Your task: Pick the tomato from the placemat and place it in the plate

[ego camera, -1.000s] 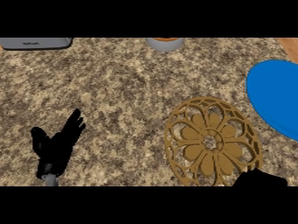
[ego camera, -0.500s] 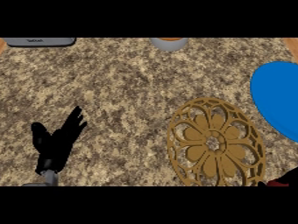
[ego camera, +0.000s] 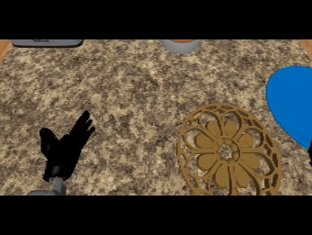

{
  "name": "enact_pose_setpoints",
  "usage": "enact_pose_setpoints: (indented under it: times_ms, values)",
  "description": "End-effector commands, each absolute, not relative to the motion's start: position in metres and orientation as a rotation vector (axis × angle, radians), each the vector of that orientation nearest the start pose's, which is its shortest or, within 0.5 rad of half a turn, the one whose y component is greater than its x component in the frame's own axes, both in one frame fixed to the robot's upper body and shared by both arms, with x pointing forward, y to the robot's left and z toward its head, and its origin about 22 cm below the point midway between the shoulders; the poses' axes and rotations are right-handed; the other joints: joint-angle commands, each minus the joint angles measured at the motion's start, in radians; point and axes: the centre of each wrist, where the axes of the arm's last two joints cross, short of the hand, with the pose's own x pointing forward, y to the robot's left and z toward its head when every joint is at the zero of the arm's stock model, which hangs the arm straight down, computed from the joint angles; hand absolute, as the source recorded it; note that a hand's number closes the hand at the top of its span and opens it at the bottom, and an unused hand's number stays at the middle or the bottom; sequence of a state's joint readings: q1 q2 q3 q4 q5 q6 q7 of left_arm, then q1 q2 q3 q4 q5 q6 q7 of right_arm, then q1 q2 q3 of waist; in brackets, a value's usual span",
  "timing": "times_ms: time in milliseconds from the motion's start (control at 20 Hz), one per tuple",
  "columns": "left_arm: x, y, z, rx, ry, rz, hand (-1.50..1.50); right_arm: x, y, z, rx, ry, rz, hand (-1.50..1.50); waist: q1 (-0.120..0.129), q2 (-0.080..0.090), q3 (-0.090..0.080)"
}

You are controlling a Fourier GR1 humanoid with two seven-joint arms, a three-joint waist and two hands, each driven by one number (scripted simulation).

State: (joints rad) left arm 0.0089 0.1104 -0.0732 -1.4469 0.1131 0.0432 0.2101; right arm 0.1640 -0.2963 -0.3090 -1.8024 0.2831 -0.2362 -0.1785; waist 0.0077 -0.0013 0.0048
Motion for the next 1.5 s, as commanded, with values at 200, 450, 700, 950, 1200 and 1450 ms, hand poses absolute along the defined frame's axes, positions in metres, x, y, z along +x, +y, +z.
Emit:
enact_pose_setpoints:
  times_ms: [200, 450, 700, 950, 1200, 1450]
  values:
    - [0.249, 0.245, -0.032, -0.003, -1.182, -0.014, 0.00, 0.260, -0.443, 0.055, -1.046, -1.774, 0.044, 1.50, 0.007, 0.007, -0.003]
    - [0.244, 0.236, -0.037, -0.001, -1.190, -0.019, 0.00, 0.296, -0.469, 0.048, -1.046, -1.765, 0.044, 1.50, 0.016, 0.010, -0.003]
    - [0.241, 0.232, -0.032, -0.031, -1.191, -0.032, 0.00, 0.325, -0.487, 0.073, -1.034, -1.774, 0.064, 1.50, 0.028, 0.012, -0.002]
    - [0.251, 0.228, -0.027, -0.024, -1.214, -0.065, 0.00, 0.302, -0.498, 0.037, -1.027, -1.375, 0.341, -1.50, 0.061, 0.032, 0.000]
    - [0.246, 0.226, -0.032, -0.043, -1.225, -0.065, 0.00, 0.316, -0.490, 0.034, -0.868, -1.462, 0.325, -1.50, 0.057, 0.028, 0.002]
    - [0.249, 0.235, -0.022, -0.012, -1.226, -0.050, 0.00, 0.324, -0.480, 0.029, -0.733, -1.679, 0.168, -1.50, 0.051, 0.026, 0.003]
